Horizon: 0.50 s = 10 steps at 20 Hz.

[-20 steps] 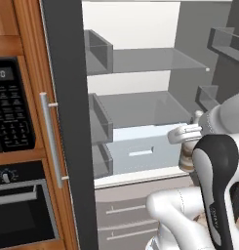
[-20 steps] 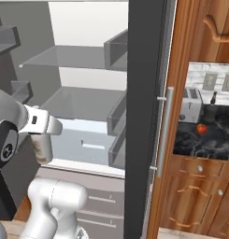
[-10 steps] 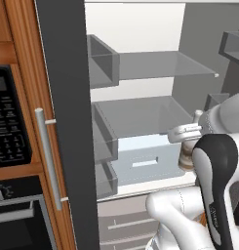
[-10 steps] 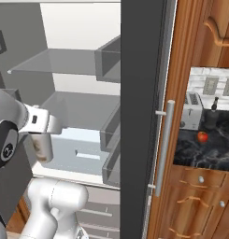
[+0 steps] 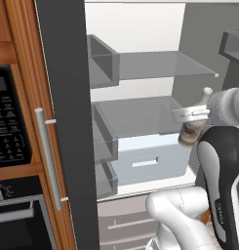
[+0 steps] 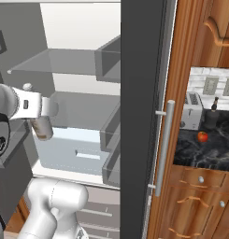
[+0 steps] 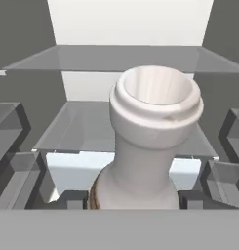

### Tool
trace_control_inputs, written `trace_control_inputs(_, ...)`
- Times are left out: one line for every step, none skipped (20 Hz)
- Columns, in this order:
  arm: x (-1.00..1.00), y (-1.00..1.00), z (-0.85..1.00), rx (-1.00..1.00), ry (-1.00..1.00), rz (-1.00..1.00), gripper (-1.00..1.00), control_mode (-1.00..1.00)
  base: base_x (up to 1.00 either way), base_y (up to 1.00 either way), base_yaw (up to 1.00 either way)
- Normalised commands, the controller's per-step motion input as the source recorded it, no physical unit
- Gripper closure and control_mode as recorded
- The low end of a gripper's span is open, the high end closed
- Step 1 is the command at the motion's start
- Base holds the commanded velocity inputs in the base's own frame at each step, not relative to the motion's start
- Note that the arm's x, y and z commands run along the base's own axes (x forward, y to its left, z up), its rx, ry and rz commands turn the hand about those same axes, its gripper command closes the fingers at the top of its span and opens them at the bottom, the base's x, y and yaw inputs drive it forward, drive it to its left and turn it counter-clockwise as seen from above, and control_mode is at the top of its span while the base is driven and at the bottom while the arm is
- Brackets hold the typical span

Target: Place the liquors on the top shelf of the fridge to keep them out of children's reach, and place the apple on lower shelves for easy access.

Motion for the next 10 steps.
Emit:
trace_control_inputs(0.00, 0.00, 0.74, 0.00, -0.18, 0.00, 1.00, -1.00, 0.00, 0.00, 0.00)
trace_control_inputs(0.00, 0.00, 0.64, 0.00, -0.18, 0.00, 1.00, -1.00, 0.00, 0.00, 0.00)
trace_control_inputs(0.02, 0.00, 0.49, 0.00, -0.23, 0.00, 1.00, -1.00, 0.00, 0.00, 0.00)
trace_control_inputs(0.02, 0.00, 0.39, 0.00, -0.26, 0.00, 1.00, -1.00, 0.00, 0.00, 0.00)
trace_control_inputs(0.07, 0.00, 0.33, 0.00, -0.25, 0.00, 1.00, -1.00, 0.00, 0.00, 0.00)
trace_control_inputs(0.10, 0.00, 0.29, 0.00, -0.26, 0.00, 1.00, -1.00, 0.00, 0.00, 0.00)
trace_control_inputs(0.11, 0.00, 0.26, 0.00, -0.25, 0.00, 1.00, -1.00, 0.00, 0.00, 0.00)
trace_control_inputs(0.17, 0.00, 0.29, 0.00, -0.20, 0.00, 1.00, -1.00, 0.00, 0.00, 0.00)
trace_control_inputs(0.22, 0.00, 0.27, 0.00, -0.20, -0.01, 1.00, -1.00, 0.00, 0.00, 0.00)
trace_control_inputs(0.24, 0.00, 0.28, 0.00, -0.22, -0.01, 1.00, -1.00, 0.00, 0.00, 0.00)
